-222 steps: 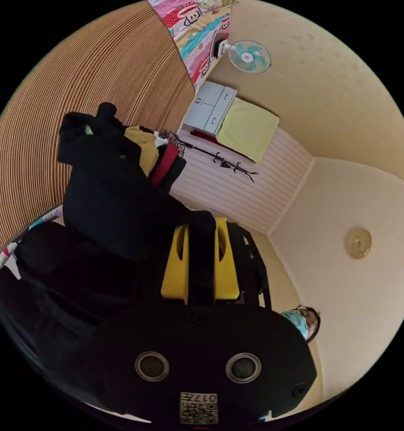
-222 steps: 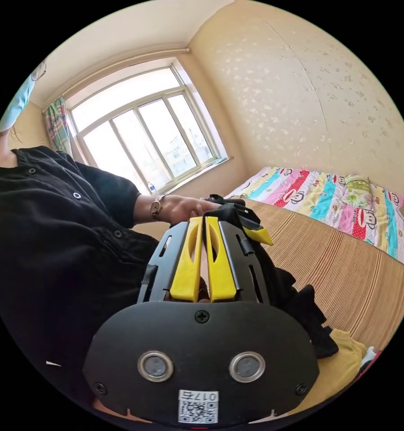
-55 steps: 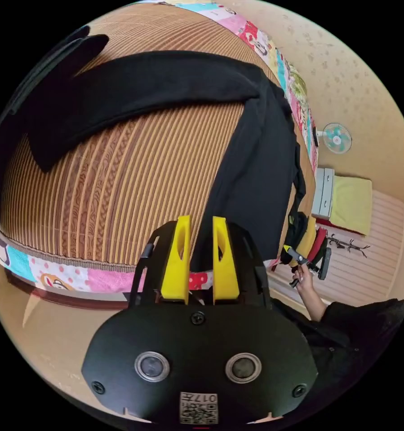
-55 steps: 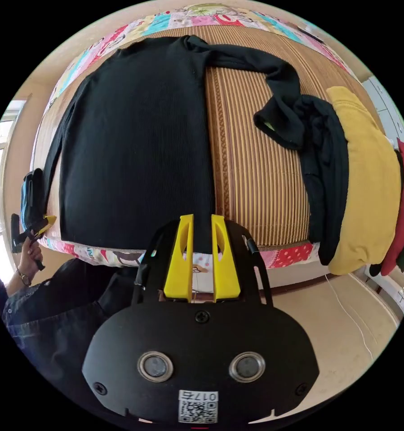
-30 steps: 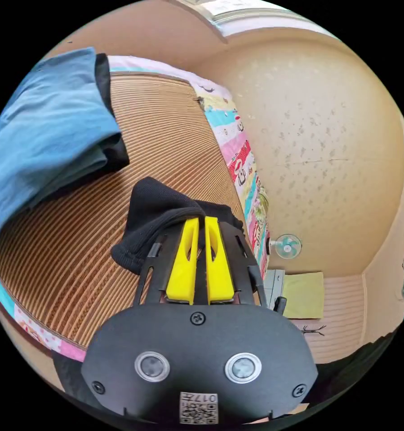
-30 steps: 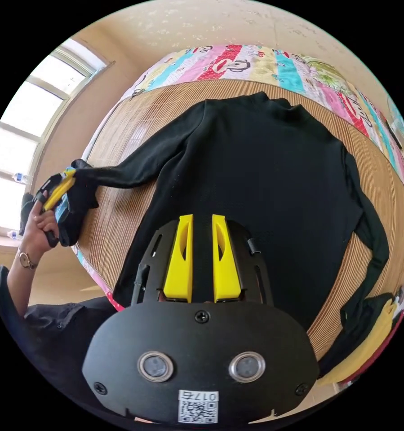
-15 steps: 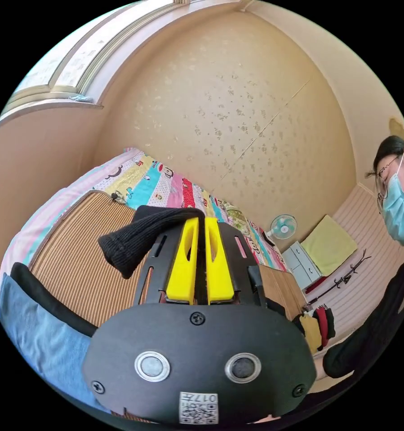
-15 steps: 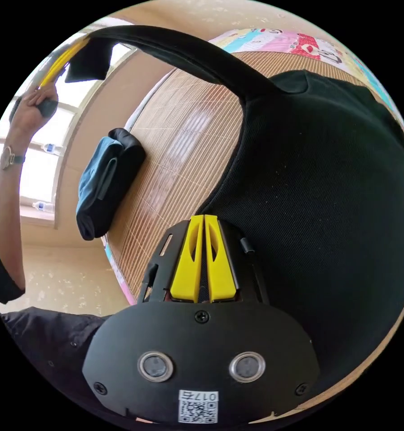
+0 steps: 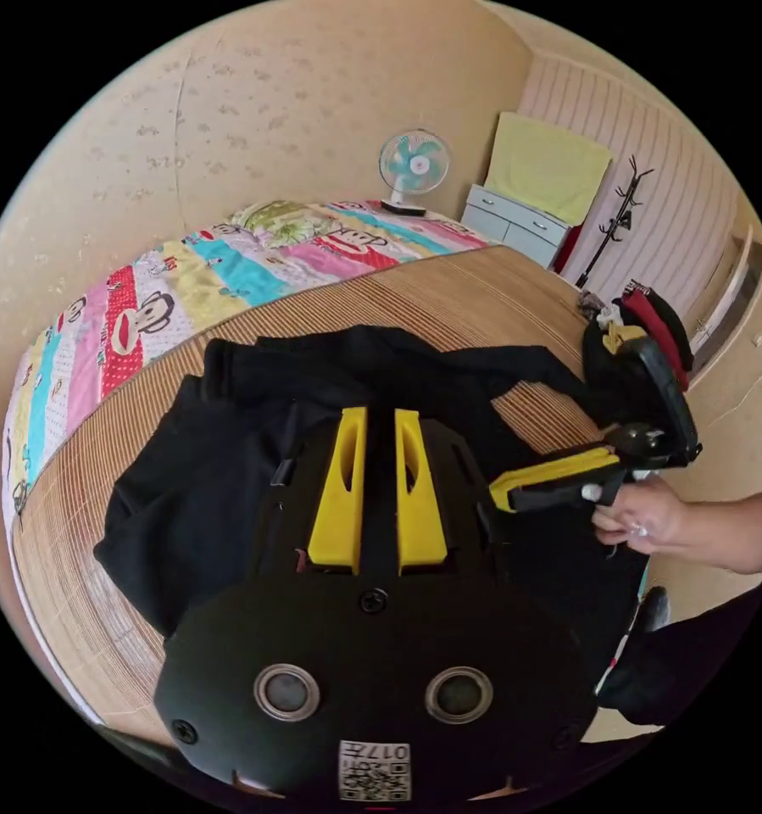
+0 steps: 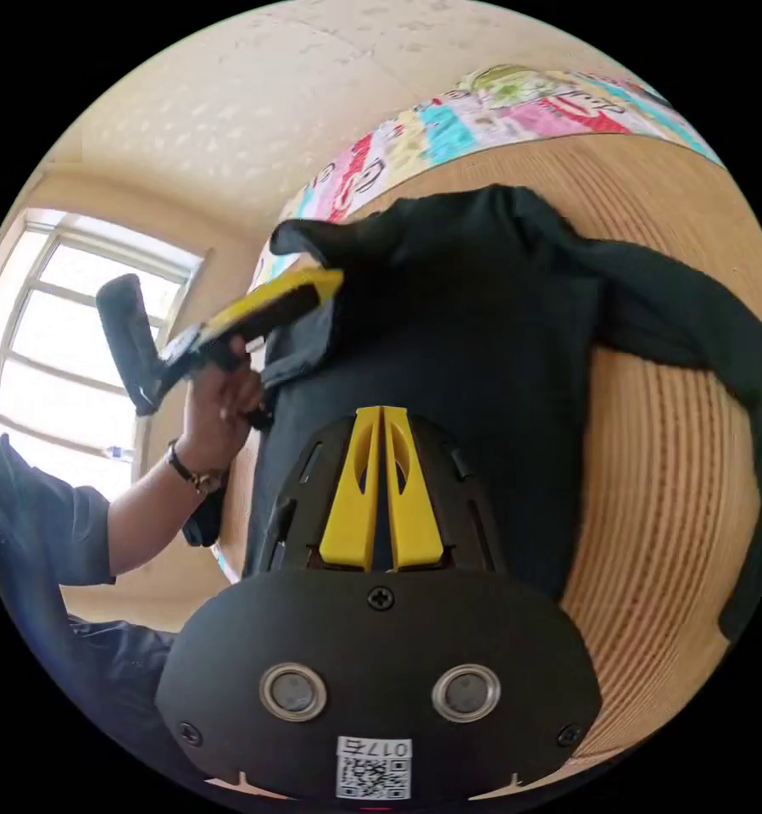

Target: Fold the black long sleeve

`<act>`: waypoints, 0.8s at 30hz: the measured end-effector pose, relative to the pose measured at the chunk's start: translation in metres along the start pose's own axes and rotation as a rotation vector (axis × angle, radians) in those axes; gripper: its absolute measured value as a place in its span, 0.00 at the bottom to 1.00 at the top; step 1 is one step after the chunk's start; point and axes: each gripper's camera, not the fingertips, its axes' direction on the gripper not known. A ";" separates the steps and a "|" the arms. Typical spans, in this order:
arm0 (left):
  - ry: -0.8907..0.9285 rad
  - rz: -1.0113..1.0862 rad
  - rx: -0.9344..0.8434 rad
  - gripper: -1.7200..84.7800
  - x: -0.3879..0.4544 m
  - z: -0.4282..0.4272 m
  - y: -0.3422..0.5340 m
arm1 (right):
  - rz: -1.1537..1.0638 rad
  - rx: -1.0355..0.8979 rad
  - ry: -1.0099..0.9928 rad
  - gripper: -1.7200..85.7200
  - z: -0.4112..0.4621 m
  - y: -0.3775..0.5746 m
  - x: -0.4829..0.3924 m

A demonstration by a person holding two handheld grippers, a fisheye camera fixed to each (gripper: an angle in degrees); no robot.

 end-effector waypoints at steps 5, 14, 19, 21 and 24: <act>0.119 -0.179 0.038 0.10 -0.015 -0.013 0.032 | 0.011 0.115 -0.027 0.10 -0.040 -0.027 0.043; -0.198 -0.757 0.258 0.12 -0.167 -0.130 0.121 | 0.039 0.154 -0.145 0.21 0.005 -0.085 0.030; -0.130 -0.959 0.128 0.13 -0.248 -0.099 0.146 | 0.220 0.119 -0.087 0.14 0.031 -0.104 0.042; -0.069 -0.960 0.094 0.10 -0.260 -0.083 0.151 | 0.276 0.139 -0.195 0.08 0.033 -0.101 0.052; 0.018 -1.002 0.263 0.07 -0.273 -0.096 0.178 | 0.196 0.274 -0.331 0.05 0.006 -0.087 0.044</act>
